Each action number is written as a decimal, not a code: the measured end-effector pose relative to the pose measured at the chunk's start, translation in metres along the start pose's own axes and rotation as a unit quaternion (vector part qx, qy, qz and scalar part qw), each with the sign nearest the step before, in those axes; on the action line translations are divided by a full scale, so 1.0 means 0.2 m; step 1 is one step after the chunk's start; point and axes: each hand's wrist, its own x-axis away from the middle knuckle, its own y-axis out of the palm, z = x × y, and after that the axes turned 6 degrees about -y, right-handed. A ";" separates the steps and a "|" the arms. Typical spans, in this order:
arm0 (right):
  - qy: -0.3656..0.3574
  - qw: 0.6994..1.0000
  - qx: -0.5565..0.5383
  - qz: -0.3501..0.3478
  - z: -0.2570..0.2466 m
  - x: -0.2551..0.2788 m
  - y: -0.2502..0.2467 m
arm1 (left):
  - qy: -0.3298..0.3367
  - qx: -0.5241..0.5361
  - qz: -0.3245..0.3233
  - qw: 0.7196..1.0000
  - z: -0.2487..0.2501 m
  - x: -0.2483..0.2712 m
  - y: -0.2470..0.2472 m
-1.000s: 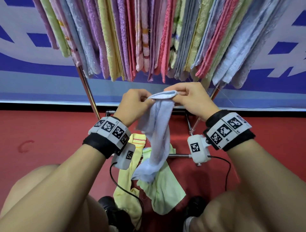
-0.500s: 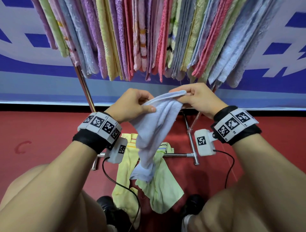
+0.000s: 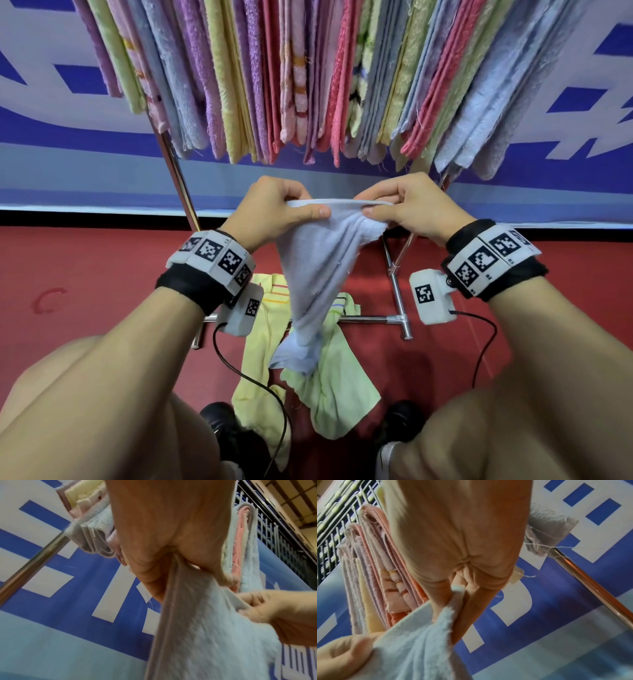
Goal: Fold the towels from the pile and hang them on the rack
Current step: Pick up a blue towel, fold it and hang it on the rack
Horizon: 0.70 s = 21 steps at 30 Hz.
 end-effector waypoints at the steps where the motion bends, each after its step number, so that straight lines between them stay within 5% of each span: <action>1: 0.006 1.000 -0.002 0.001 0.01 0.00 -0.01 | 0.005 0.020 -0.023 1.000 0.00 0.00 -0.02; 4: 0.024 0.999 0.025 0.009 0.03 0.01 -0.03 | 0.017 0.045 -0.062 0.997 -0.03 0.00 -0.06; 12: 0.029 0.994 0.102 0.023 0.04 0.03 -0.02 | 0.080 -0.003 0.069 0.994 -0.03 0.02 0.00; 17: 0.042 0.964 0.229 0.127 0.02 0.03 0.02 | 0.107 -0.012 -0.028 0.994 -0.01 0.04 0.04; 21: 0.158 0.984 -0.017 0.076 -0.03 0.03 0.08 | 0.106 -0.034 -0.119 0.987 0.04 0.09 0.14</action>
